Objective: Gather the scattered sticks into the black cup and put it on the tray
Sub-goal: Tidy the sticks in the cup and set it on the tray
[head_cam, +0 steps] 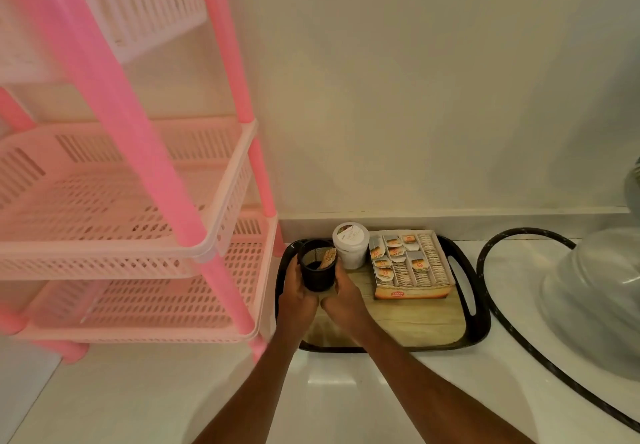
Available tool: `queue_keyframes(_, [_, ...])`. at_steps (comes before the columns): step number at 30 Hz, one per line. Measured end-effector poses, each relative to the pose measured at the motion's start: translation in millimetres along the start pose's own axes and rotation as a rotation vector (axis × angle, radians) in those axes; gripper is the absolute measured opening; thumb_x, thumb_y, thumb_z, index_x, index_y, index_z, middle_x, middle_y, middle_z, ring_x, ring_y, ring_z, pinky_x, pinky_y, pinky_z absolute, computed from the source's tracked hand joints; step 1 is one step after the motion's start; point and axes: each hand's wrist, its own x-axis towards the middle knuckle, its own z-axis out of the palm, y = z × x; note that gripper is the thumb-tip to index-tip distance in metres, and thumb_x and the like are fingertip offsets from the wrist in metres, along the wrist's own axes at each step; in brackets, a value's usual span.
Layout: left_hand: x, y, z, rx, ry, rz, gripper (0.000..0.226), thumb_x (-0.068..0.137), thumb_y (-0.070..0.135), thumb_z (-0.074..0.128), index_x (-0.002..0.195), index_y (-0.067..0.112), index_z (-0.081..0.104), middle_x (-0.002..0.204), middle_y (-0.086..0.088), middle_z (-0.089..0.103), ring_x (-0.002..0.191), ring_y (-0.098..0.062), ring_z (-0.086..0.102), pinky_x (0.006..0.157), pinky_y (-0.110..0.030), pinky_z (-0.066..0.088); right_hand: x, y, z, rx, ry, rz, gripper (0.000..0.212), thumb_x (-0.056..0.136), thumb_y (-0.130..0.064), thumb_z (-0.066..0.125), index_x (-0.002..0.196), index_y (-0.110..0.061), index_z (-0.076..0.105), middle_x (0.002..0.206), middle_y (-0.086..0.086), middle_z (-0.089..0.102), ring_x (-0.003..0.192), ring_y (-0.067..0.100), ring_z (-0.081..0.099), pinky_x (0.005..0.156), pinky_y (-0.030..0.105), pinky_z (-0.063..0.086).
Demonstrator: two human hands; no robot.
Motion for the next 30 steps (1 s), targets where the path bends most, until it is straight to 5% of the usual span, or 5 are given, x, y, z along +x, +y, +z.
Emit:
queue_keyframes(7, [1,1,-2,-0.1,-0.033,-0.056,0.076,0.094,-0.005,0.07,0.157,0.027,0.042,0.151,0.001,0.058,0.144,-0.02,0.052,0.121,-0.051,0.044,6,8,8,0.009,-0.01,-0.017,0.109,0.078,0.015,0.068,0.166,-0.027,0.018,0.157,-0.001,0.049,0.146,0.017,0.044,0.117,0.036,0.045])
queue_keyframes(12, [-12,-2,5,0.003,0.171,-0.173,0.072,0.09,-0.01,0.055,0.151,0.028,0.051,0.147,0.007,0.062,0.137,-0.01,0.055,0.108,-0.017,0.043,-8,16,14,0.055,0.088,-0.005,0.104,0.078,0.015,0.066,0.162,-0.032,0.026,0.153,-0.015,0.046,0.139,0.003,0.041,0.107,0.016,0.041])
queue_keyframes(18, [-12,-12,15,-0.002,0.232,-0.277,0.061,0.082,-0.011,0.053,0.118,0.038,0.061,0.109,0.022,0.068,0.107,0.001,0.066,0.1,-0.028,0.054,-18,22,25,0.115,0.144,0.071,0.083,0.086,0.011,0.065,0.158,-0.021,0.04,0.157,-0.001,0.049,0.147,0.017,0.043,0.121,0.043,0.041])
queue_keyframes(22, [-7,-11,17,-0.026,0.204,-0.247,0.07,0.081,-0.015,0.05,0.139,0.022,0.06,0.129,0.007,0.069,0.12,-0.008,0.064,0.11,-0.032,0.051,-10,21,23,0.054,0.104,0.048,0.078,0.091,0.005,0.067,0.159,-0.019,0.039,0.159,0.0,0.048,0.148,0.017,0.042,0.121,0.041,0.041])
queue_keyframes(30, [6,-19,15,0.033,0.134,-0.221,0.083,0.081,-0.018,0.047,0.155,0.02,0.049,0.16,0.002,0.05,0.147,-0.016,0.048,0.125,-0.043,0.04,4,23,23,-0.046,0.009,0.021,0.082,0.094,-0.005,0.068,0.163,-0.023,0.028,0.162,-0.001,0.043,0.149,0.017,0.041,0.119,0.036,0.042])
